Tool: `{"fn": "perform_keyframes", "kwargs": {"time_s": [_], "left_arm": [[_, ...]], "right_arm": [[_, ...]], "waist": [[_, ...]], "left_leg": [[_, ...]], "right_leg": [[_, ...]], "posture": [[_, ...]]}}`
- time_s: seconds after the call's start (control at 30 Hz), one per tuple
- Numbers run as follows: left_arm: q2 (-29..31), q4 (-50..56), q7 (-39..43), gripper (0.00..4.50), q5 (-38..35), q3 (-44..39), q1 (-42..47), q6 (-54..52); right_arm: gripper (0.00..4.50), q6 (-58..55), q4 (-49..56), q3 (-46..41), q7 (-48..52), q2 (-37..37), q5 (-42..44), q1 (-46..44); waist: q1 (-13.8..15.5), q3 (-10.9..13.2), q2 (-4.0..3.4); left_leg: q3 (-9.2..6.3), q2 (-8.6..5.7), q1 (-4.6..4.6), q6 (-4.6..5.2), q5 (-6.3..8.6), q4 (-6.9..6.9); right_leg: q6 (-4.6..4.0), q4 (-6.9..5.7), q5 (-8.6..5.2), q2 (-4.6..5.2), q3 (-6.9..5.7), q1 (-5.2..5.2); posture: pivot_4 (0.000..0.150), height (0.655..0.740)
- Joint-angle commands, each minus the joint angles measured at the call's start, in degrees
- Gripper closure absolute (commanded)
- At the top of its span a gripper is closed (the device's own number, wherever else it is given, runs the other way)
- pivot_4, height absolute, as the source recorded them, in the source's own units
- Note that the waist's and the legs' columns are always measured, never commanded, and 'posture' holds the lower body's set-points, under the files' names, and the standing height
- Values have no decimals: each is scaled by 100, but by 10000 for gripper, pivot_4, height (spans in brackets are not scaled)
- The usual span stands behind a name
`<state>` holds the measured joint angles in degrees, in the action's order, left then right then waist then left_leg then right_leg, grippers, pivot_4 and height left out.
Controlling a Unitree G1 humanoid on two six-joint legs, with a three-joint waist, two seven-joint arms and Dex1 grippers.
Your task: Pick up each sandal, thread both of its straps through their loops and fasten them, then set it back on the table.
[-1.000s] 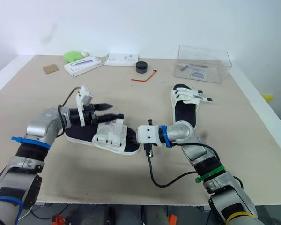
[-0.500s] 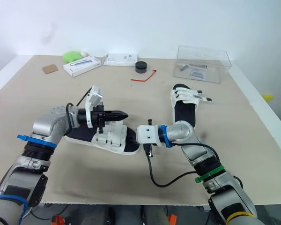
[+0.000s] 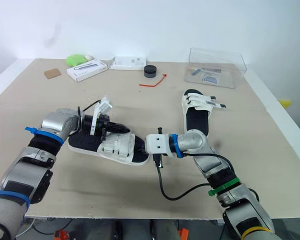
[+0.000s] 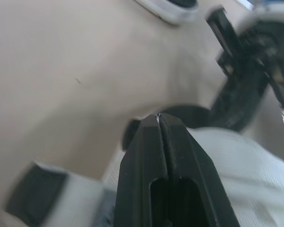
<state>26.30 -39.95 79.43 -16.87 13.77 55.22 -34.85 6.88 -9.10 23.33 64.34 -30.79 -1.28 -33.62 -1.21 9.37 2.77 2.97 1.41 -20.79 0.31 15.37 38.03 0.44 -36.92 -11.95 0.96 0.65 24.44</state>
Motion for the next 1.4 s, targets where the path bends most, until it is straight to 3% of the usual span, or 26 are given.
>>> {"fn": "perform_keyframes", "kwargs": {"time_s": [0.03, 0.17, 0.37, 0.47, 0.57, 0.6, 0.63, 0.73, 0.77, 0.8, 0.83, 0.9, 0.93, 1.13, 1.4], "left_arm": [[20, 83, 214, 44282, 106, 33, 124, 67], [-84, -81, -451, 44282, 323, -271, 213, 680], [28, 591, -1037, 44282, -71, -1148, 230, 930], [392, 1525, -820, 36528, -281, -1366, -304, 912], [909, 2413, -499, 21877, -410, -1406, -1058, 867], [1138, 2613, -407, 19850, -346, -1374, -1383, 924], [1332, 2788, -337, 13472, -293, -1344, -1667, 992], [1679, 3118, -251, 391, -110, -1249, -2258, 1418], [1716, 3204, -244, 391, -79, -1247, -2405, 1554], [1736, 3249, -254, 0, -21, -1224, -2509, 1729], [1750, 3263, -260, 0, 55, -1187, -2576, 1906], [1729, 3168, -299, 0, 265, -1084, -2614, 2372], [1676, 3094, -328, 0, 345, -1024, -2576, 2545], [1177, 2684, -473, 0, 645, -670, -2173, 3275], [805, 1938, -459, 0, 862, -455, -1699, 4087]], "right_arm": [[45000, -239, -263, 172, 31, -164, -374, 209], [45000, -283, -244, 138, 50, -155, -308, 206], [45000, -964, 113, -67, 97, -135, 45, 371], [45000, -1140, 402, -279, 32, -202, 241, 526], [45000, -1592, 866, -697, -74, -235, 676, 694], [41851, -1900, 1115, -1018, -99, -294, 1035, 779], [37708, -2142, 1343, -1326, -98, -365, 1373, 869], [24916, -2879, 1897, -2108, -49, -606, 2305, 1128], [24916, -3191, 2038, -2443, -53, -666, 2728, 1202], [18678, -3472, 2141, -2724, -102, -679, 3092, 1253], [16706, -3685, 2206, -2944, -152, -684, 3368, 1281], [4293, -4014, 2347, -3279, -221, -780, 3744, 1361], [1776, -4066, 2394, -3392, -220, -844, 3827, 1406], [682, -4219, 2540, -3690, -197, -879, 4291, 1516], [682, -3746, 2614, -3638, 55, -1058, 4132, 1961]], "waist": [[0, 0, 0], [2, 0, 0], [2, 0, 0], [-1, -1, -4], [-3, 0, -7], [0, 1, -8], [7, 4, -11], [40, 9, -13], [54, 11, -14], [68, 11, -13], [109, 15, -16], [129, 15, -15], [129, 16, -16], [152, 21, -25], [151, 21, -25]], "left_leg": [[0, 0, 0, 0, 0, 0], [-2, 0, -1, 1, 1, 0], [-7, 0, -50, 0, 0, 13], [-6, 0, -73, -3, 3, 19], [1, -1, -73, -2, 25, 24], [1, -1, -76, 0, 31, 25], [2, -1, -82, 1, 39, 28], [-13, -5, -133, 9, 47, 53], [-16, -6, -140, 9, 47, 55], [-21, -11, -151, 12, 49, 58], [-23, -15, -154, 14, 50, 60], [-29, -18, -155, 20, 53, 61], [-30, -18, -155, 20, 53, 61], [-31, -16, -152, 21, 52, 61], [-30, -23, -154, 30, 56, 71]], "right_leg": [[0, 0, 0, 1, 1, 0], [1, 0, 0, 1, 0, 0], [5, -2, 5, 6, -6, 44], [5, -3, 7, 7, -4, 63], [-18, -7, 13, 15, 9, 67], [-18, -7, 10, 20, 8, 68], [-19, -7, 4, 28, 6, 71], [-18, -7, 2, 36, -17, 96], [-17, -7, 2, 36, -21, 99], [-16, -5, 3, 43, -25, 104], [-14, -4, 3, 43, -29, 104], [-11, 2, 4, 41, -36, 99], [-11, 2, 4, 40, -36, 99], [-13, -2, 3, 28, -38, 98], [-5, -2, 6, 30, -44, 93]], "posture": [[1500, 7400], [1500, 7400], [1500, 7400], [1500, 7400], [1500, 7400], [1500, 7400], [1500, 7400], [1500, 7400], [1500, 7400], [1500, 7400], [1500, 7400], [1500, 7400], [1500, 7400], [1500, 7400], [1500, 7400]]}}
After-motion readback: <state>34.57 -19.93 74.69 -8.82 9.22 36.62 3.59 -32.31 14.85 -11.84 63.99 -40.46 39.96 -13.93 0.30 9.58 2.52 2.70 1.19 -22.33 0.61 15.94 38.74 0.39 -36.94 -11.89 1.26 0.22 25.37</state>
